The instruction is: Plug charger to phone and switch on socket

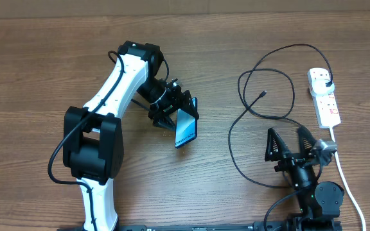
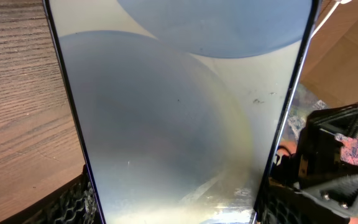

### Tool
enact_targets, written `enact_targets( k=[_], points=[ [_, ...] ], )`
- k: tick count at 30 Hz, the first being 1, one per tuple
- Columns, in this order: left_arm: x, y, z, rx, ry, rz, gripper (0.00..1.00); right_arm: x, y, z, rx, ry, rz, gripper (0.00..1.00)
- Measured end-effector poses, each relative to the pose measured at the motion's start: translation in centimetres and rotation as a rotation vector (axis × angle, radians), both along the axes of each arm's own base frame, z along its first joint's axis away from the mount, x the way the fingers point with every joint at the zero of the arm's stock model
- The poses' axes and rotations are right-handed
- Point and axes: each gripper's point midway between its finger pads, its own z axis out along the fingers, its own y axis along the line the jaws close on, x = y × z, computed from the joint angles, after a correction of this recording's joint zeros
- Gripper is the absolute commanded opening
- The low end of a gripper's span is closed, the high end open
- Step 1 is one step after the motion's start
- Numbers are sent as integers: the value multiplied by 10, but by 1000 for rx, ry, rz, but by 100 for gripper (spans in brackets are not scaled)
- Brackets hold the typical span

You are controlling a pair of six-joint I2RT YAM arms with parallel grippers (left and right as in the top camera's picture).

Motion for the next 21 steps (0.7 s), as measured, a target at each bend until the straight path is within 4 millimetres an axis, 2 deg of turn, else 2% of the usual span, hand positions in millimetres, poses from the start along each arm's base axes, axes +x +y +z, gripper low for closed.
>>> enact_targets(
  k=[4,7,11,16,21],
  points=[
    [0,0,0,0,0,0,77,-3,11,1,275,70,63,100],
    [0,-1,1,-7,2,2,77,-4,14,1,384,103,81,100],
    [0,-2,1,-11,4,3,77,-4,14,1,437,118,80,99],
    [0,-2,2,-15,5,5,77,-5,18,1,424,120,104,99],
    [0,-2,2,-17,6,5,77,-9,18,-15,416,225,82,99]
  ],
)
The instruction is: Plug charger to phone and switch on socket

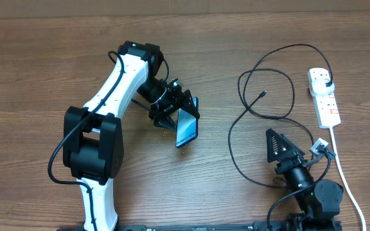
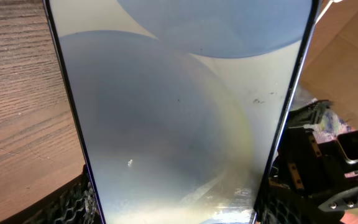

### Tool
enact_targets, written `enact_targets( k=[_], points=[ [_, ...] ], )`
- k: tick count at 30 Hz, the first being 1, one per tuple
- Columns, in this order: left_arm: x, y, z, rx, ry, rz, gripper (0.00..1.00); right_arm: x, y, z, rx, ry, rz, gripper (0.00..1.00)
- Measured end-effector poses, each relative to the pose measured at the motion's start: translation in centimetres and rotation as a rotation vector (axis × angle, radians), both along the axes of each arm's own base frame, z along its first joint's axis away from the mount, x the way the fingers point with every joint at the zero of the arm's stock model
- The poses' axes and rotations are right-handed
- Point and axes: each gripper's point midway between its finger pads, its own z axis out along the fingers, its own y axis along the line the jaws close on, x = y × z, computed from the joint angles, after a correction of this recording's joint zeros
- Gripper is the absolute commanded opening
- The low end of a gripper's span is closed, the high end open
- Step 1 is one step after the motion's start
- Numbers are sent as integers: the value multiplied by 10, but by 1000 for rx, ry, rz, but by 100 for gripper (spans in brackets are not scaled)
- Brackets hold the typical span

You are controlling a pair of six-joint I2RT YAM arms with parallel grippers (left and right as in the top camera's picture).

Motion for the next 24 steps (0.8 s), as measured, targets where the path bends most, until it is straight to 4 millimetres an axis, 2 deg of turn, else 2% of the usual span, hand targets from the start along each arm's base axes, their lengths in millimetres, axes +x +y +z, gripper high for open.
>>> enact_targets(
  k=[4,10,15,20,22,24],
  points=[
    [0,0,0,0,0,0,77,-8,-7,6,-19,140,-39,99],
    [0,0,0,-1,0,0,77,-11,-12,53,-70,298,-54,99],
    [0,0,0,-3,1,1,77,1,5,73,-73,389,59,100],
    [0,0,1,-4,1,1,77,14,18,57,-26,480,140,100],
    [0,0,1,-4,0,1,77,18,21,45,18,554,148,100],
    [1,-1,0,-5,-4,1,77,24,25,30,39,618,172,96]
  ],
)
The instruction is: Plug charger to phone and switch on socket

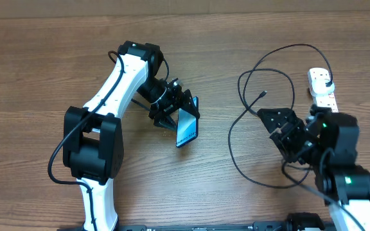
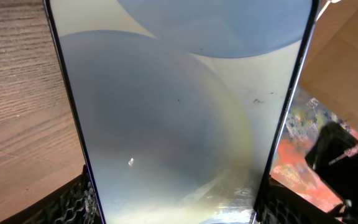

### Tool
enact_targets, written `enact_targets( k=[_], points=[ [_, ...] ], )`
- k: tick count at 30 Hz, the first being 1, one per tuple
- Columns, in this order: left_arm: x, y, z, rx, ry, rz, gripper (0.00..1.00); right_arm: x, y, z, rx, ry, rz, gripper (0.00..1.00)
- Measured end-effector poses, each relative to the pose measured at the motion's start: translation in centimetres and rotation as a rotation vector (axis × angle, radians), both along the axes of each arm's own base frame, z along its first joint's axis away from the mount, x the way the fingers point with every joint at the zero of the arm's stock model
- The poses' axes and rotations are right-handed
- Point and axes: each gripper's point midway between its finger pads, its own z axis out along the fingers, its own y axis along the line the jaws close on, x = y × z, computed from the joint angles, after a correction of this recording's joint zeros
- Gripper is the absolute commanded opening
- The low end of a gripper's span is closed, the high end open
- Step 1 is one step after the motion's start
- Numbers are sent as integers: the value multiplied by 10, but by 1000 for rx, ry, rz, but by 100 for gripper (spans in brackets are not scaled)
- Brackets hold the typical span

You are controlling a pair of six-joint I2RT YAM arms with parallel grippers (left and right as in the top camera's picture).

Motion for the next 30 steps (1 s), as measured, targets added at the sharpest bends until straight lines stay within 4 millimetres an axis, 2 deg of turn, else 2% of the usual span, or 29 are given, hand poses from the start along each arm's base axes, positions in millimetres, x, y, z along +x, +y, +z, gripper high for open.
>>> enact_targets(
  k=[5,10,11,15,20,26,28,30],
  points=[
    [1,0,0,0,-3,0,77,7,20,-13,-23,18,103,94],
    [1,0,0,-2,-7,0,77,1,54,-13,-78,-25,214,94],
    [2,-1,-1,-2,-10,2,77,-4,67,-13,-95,-34,244,94],
    [6,-2,-2,-4,-24,11,77,-20,100,-18,-163,-32,236,95],
    [14,-4,-3,0,-33,41,77,-33,122,-20,-233,-66,139,97],
    [21,-6,-5,13,-25,87,77,-12,156,-25,-217,-139,36,95],
    [23,-7,-5,22,-9,113,77,0,167,-41,-249,-147,22,94],
    [24,-8,-5,25,1,130,77,8,173,-48,-263,-158,12,92]
  ],
)
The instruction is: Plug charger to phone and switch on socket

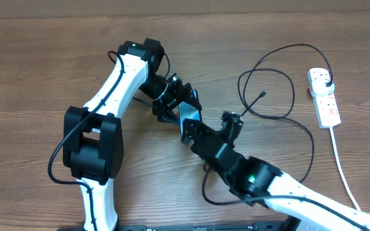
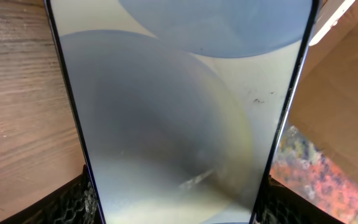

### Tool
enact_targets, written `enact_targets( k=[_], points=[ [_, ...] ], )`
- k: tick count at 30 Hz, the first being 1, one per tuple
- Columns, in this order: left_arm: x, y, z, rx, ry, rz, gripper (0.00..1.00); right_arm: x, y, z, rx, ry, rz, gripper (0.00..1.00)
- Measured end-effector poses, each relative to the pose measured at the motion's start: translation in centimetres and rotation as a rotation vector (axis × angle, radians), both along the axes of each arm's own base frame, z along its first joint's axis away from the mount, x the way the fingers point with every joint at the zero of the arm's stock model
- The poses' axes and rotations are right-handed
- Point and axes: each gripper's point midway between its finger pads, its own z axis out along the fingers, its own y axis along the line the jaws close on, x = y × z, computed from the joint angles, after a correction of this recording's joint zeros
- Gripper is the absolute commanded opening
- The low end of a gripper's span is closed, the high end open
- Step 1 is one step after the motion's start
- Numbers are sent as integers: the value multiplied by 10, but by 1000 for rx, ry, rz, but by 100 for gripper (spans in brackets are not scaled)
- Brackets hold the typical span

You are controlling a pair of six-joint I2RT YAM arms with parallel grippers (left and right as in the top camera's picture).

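Observation:
My left gripper (image 1: 180, 108) is shut on the dark phone (image 1: 187, 120) and holds it tilted off the table at centre. The phone's reflective screen (image 2: 179, 112) fills the left wrist view, with mesh fingers (image 2: 73, 200) at both lower edges. My right gripper (image 1: 214, 129) stands open right beside the phone's lower right end, with nothing in it. The black charger cable (image 1: 236, 128) loops over the right half of the table. Its free plug (image 1: 263, 94) lies loose, apart from both grippers. The white socket strip (image 1: 324, 99) lies at far right with the charger's adapter (image 1: 327, 82) in it.
The right arm's body (image 1: 255, 179) stretches from the lower right corner across the cable's lower loop. The strip's white lead (image 1: 342, 170) runs down the right edge. Bare wooden table (image 1: 37, 77) lies to the left and along the back.
My right arm was over the cable near the strip. It now reaches left across the table, its open gripper beside the phone. The left gripper has shifted the phone slightly up and to the right.
My left gripper has held the phone at centre throughout. The right arm was first folded at the lower right with its gripper open. Then it had turned there, then stood over the cable loop by the strip, and now reaches to the phone.

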Motion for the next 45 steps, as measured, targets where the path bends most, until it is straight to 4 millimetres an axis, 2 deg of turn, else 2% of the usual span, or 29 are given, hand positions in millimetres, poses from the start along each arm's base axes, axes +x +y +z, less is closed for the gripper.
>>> enact_targets(
  k=[4,9,16,20,29,36,39,43,45],
  points=[
    [1,-1,1,0,14,21,77,9,2,-16,-46,-6,-22,77],
    [1,-3,2,-4,32,37,77,16,4,-10,-34,-45,-40,59],
    [1,-3,2,0,48,52,78,21,8,-10,-20,-64,-50,56],
    [1,-3,2,1,51,55,78,22,9,-19,-41,-53,-48,45],
    [0,-6,2,-1,44,46,79,22,9,-18,-35,-55,-53,23],
    [-3,-11,2,-1,42,30,81,22,8,-19,-40,-54,-55,9],
    [-3,-11,1,3,39,30,88,22,7,-21,-48,-50,-57,4],
    [-2,-9,0,14,35,31,99,22,7,-22,-50,-48,-56,4],
    [2,-7,-1,14,21,37,100,21,8,-22,-48,-45,-53,4]
  ],
)
